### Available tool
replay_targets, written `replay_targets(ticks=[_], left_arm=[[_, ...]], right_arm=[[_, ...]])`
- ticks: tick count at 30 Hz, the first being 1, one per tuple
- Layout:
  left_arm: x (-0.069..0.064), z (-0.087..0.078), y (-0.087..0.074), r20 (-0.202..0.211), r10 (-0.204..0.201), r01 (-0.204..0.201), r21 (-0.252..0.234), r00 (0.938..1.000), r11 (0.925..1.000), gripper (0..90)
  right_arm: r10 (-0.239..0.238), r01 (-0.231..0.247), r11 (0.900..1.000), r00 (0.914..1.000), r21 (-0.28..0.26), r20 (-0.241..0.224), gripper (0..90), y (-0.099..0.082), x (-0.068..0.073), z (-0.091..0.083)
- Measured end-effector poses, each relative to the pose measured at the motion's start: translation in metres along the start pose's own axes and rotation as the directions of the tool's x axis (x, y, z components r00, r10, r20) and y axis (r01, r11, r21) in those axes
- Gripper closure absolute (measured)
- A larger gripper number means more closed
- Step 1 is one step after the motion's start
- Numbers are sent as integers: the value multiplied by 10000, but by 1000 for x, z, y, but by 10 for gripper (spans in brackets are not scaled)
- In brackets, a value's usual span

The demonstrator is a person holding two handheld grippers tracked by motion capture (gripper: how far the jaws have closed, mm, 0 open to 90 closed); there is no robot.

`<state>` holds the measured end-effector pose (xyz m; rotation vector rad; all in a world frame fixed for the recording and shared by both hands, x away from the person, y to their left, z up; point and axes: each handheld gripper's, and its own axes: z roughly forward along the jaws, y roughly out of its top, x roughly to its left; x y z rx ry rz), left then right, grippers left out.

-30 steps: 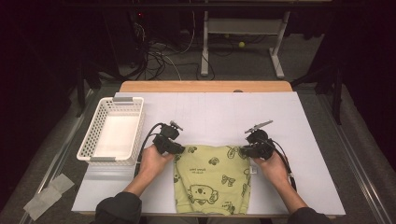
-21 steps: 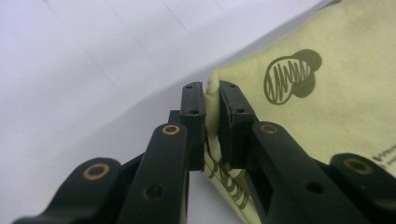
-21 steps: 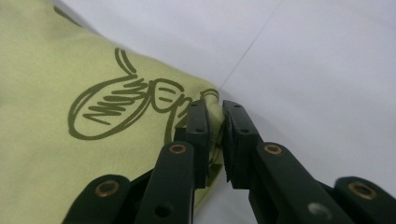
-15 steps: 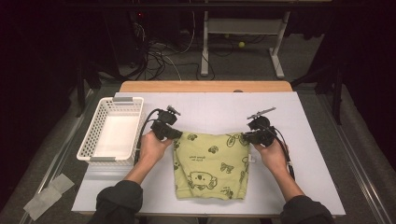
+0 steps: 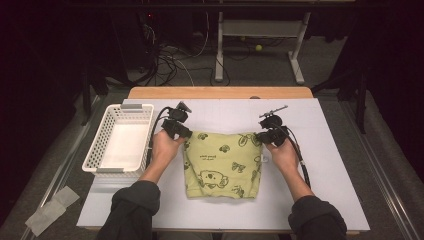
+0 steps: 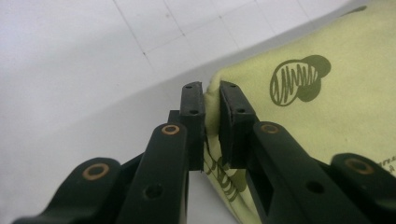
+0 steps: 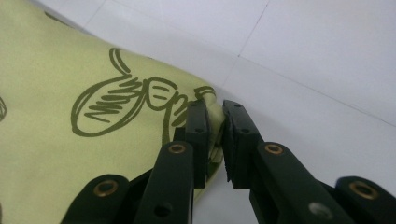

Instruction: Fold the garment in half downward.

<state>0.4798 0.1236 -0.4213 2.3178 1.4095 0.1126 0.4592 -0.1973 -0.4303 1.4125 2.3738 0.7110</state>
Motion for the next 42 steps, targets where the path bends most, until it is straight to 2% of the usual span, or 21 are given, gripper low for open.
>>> replay_targets(ticks=[5,6,11,13,16,18,21,24,26,29,30,34,36,42], left_arm=[[5,7,2,23,-163,163,103,9999,9998,770],[3,10,1,-95,-35,36,108,9999,9999,764],[2,10,0,-208,75,-73,77,9998,9999,727],[3,8,-1,-224,-91,90,-21,9997,10000,661],[6,4,-4,-1,-243,243,-178,9997,9995,538],[7,1,-8,27,-141,142,-373,9999,9992,493],[9,-4,-12,195,-174,186,-626,9997,9979,455],[11,-8,-15,342,-184,208,-722,9992,9972,415],[11,-10,-18,364,-150,178,-800,9992,9966,412],[11,-14,-21,465,-95,138,-941,9989,9955,395],[11,-16,-22,501,-67,115,-966,9987,9953,392],[8,-22,-26,648,69,4,-1120,9979,9937,391],[6,-23,-30,657,202,-125,-1167,9976,9931,391],[3,-24,-37,834,391,-295,-1138,9957,9931,390]], right_arm=[[52,-52,10000,10000,52,-24,811,-1,-1,7],[78,-78,9998,10000,158,-32,808,-1,-1,9],[118,-117,9996,9999,242,-72,784,-2,-2,10],[175,-172,9996,9998,218,-120,760,-3,-3,8],[359,-358,9993,9991,50,-247,691,-4,-6,3],[578,-579,9983,9972,8,-464,645,-6,-8,0],[537,-539,9985,9973,-15,-501,574,-10,-8,-4],[717,-731,9972,9946,-156,-757,524,-13,-8,-7],[706,-727,9972,9930,-189,-947,506,-16,-8,-9],[598,-616,9980,9937,-164,-945,472,-19,-5,-11],[423,-448,9983,9969,-368,-661,469,-22,0,-15],[291,-321,9976,9984,-619,-485,467,-27,4,-21],[344,-401,9960,9968,-794,-721,467,-32,7,-26],[117,-227,9945,9942,-1026,-1068,451,-37,11,-31]])
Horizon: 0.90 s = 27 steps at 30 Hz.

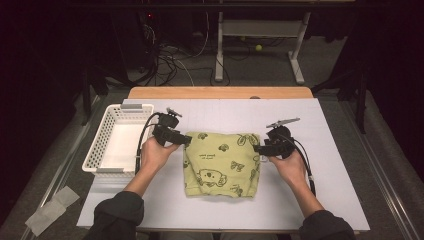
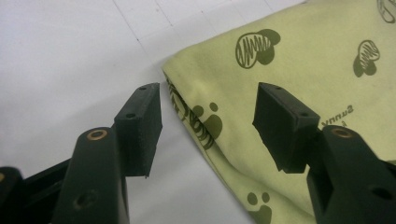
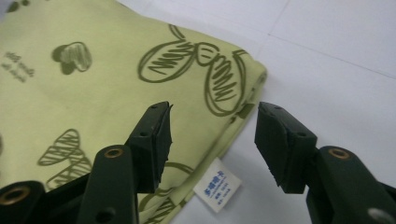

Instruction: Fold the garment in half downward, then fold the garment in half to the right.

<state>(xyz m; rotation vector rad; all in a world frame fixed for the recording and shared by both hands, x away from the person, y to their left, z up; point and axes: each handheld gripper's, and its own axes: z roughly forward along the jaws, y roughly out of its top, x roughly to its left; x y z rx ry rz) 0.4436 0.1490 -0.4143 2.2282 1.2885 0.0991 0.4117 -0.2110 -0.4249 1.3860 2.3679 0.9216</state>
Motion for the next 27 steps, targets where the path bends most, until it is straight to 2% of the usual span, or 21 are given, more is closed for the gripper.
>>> replay_targets(ticks=[1,3,5,11,14,17,18,20,23,24,25,26,27], left_arm=[[0,-1,-2,96,54,-53,-88,9999,9999,391],[0,-1,-3,97,95,-94,-156,9999,9998,391],[-1,-1,-4,93,138,-137,-160,9999,9998,391],[-6,-2,-9,89,331,-327,-326,9994,9989,391],[-9,-2,-12,54,513,-512,-241,9987,9984,391],[-10,-3,-13,130,571,-566,-357,9983,9978,391],[-10,-4,-14,174,569,-561,-418,9982,9975,390],[-10,-4,-16,184,591,-582,-490,9981,9971,390],[-11,-2,-17,67,592,-588,-587,9982,9965,391],[-11,-2,-18,54,564,-559,-618,9984,9965,391],[-12,-1,-18,80,504,-498,-699,9987,9963,391],[-14,0,-19,139,510,-499,-693,9986,9963,391],[-15,0,-18,141,522,-512,-663,9985,9965,391]], right_arm=[[-67,65,9998,9999,-196,-86,474,-2,2,-2],[-199,200,9994,9998,-286,50,478,-3,5,-3],[-577,582,9974,9983,-421,126,487,-5,10,-6],[-680,666,9956,9975,-664,-191,484,-12,16,-11],[-1104,1091,9914,9938,-724,-141,459,-19,22,-13],[-1022,991,9924,9940,-736,-397,439,-21,25,-14],[-1086,1043,9912,9928,-812,-509,438,-23,29,-16],[-1185,1146,9901,9919,-812,-460,438,-24,32,-17],[-1509,1479,9864,9878,-712,-379,428,-28,43,-18],[-1762,1727,9822,9834,-744,-433,435,-31,51,-20],[-1762,1727,9822,9834,-744,-433,435,-31,51,-20],[-2002,1955,9764,9787,-914,-461,439,-35,60,-23],[-2025,1968,9757,9778,-963,-536,439,-36,63,-24]])
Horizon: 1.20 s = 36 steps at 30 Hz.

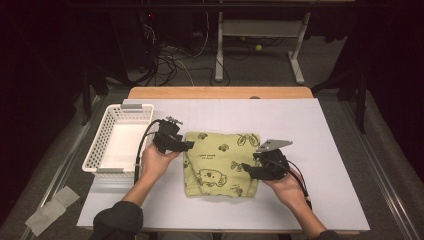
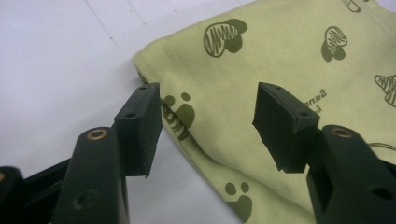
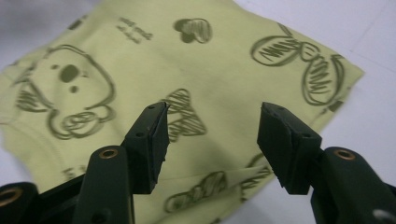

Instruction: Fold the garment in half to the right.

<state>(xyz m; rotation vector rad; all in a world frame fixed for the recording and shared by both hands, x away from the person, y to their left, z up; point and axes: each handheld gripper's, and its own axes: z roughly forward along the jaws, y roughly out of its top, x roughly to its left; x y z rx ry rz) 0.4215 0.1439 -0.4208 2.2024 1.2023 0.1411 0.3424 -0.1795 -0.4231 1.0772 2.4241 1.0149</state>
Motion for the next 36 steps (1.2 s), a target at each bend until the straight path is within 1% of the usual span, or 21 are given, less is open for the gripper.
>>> replay_targets(ticks=[1,2,3,5,6,7,9,12,14,15,16,18,20,22,25,26,27,30,32,36], left_arm=[[-1,1,1,-16,45,-45,70,10000,10000,391],[-3,2,1,-52,94,-93,109,9999,9999,391],[-3,3,2,-66,111,-111,105,9999,9999,391],[-2,5,4,-56,114,-113,156,9999,9998,392],[-1,6,4,7,66,-66,132,10000,9999,393],[1,8,4,82,45,-46,211,10000,9998,395],[3,10,5,102,8,-11,267,9999,9996,394],[5,11,6,74,1,-3,157,10000,9999,392],[7,10,9,59,4,-4,72,10000,10000,391],[7,10,9,59,4,-4,72,10000,10000,391],[6,10,12,-38,73,-73,4,10000,10000,390],[6,11,13,-33,115,-115,4,9999,9999,390],[5,14,13,-16,223,-223,83,9997,9997,390],[6,18,15,-73,345,-343,245,9994,9991,389],[9,23,19,14,167,-167,460,9999,9988,364],[10,25,21,-74,137,-133,571,9999,9983,363],[11,26,22,-119,84,-77,628,9999,9980,362],[12,28,23,-63,38,-33,667,10000,9978,363],[15,28,22,-49,-41,45,711,10000,9975,363],[22,29,22,-6,-294,294,730,9996,9969,363]], right_arm=[[0,0,10000,10000,0,0,439,0,0,0],[6,-6,10000,9999,13,-135,439,0,3,0],[-85,86,10000,9997,39,-227,442,-1,8,-1],[-387,387,9993,9990,-15,-231,457,-2,15,-1],[-508,506,9987,9982,-69,-330,461,-2,20,0],[-517,514,9986,9976,-83,-450,462,-3,23,1],[-533,534,9986,9962,0,-694,461,-3,30,6],[-778,795,9967,9939,188,-783,461,-1,39,14],[-778,800,9966,9921,191,-983,462,1,45,19],[-778,800,9966,9921,191,-983,462,1,45,19],[-719,750,9969,9909,235,-1136,465,2,49,20],[-713,751,9968,9900,271,-1218,466,3,50,21],[-623,689,9968,9877,414,-1431,475,4,56,23],[-652,747,9958,9844,529,-1636,492,5,60,25],[-725,888,9930,9788,775,-1916,507,7,67,29],[-811,986,9918,9771,811,-1969,509,7,68,30],[-797,995,9914,9742,850,-2109,519,10,73,32],[-791,988,9919,9721,798,-2210,526,13,76,34],[-911,1127,9903,9684,815,-2323,529,15,81,37],[-1235,1535,9820,9626,1098,-2412,528,21,93,44]])
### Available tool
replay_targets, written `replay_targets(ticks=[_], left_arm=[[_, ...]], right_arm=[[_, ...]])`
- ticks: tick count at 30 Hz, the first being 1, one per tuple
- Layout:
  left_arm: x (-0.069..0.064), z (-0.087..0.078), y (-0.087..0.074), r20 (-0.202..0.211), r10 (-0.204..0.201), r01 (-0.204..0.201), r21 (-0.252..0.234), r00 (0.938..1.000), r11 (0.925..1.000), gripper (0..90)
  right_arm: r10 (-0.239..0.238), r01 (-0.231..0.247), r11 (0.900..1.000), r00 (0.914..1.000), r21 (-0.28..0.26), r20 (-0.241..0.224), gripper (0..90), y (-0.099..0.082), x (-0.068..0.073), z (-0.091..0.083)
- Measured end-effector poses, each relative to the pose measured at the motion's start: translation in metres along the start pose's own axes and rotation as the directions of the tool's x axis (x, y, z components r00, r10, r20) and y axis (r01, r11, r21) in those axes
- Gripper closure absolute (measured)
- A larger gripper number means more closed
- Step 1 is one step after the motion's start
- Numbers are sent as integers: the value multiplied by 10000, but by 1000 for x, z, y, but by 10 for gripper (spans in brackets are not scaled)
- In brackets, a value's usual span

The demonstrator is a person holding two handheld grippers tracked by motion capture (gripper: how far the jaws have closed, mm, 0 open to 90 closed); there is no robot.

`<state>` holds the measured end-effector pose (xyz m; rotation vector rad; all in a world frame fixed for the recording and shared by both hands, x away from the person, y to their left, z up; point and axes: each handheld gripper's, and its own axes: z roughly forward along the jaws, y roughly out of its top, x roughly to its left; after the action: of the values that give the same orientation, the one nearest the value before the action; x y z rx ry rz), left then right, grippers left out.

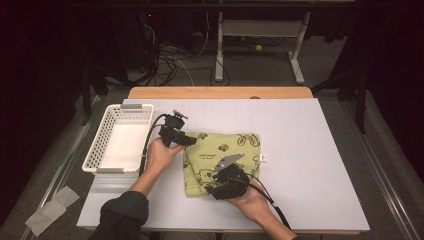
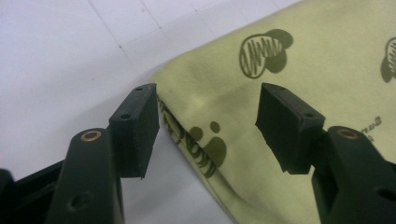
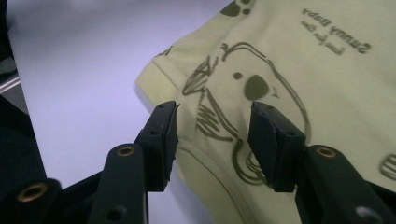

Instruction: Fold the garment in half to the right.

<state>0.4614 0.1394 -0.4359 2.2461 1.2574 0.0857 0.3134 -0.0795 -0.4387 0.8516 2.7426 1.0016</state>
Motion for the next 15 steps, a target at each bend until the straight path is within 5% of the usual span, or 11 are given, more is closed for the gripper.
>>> replay_targets(ticks=[15], left_arm=[[8,10,1,-43,-315,316,212,9995,9993,362]], right_arm=[[-753,727,9947,9966,724,334,468,10,11,20]])
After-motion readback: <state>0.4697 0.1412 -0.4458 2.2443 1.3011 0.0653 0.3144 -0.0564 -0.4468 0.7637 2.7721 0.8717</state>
